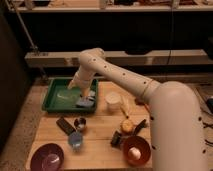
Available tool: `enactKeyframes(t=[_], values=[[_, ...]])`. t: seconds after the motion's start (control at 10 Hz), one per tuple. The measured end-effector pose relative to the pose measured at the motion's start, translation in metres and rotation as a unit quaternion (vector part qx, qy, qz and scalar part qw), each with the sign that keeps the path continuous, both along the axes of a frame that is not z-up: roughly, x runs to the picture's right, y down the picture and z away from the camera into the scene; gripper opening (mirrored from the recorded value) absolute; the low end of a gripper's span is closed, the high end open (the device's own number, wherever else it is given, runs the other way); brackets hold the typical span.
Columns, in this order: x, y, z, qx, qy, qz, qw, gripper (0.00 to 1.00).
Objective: Place sponge in table surface
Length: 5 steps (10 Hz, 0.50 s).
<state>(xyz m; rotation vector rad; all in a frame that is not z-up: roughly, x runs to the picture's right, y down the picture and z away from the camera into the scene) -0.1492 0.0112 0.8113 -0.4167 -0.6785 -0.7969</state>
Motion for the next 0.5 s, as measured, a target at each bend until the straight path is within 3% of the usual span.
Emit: enactKeyframes(t=[0.2,0.5], values=[[0.015,0.016,0.026,0.015,0.023,-0.017,0.9995,0.65],[0.017,0.037,0.050,0.017,0.035,-0.050,0.9980,0.65]])
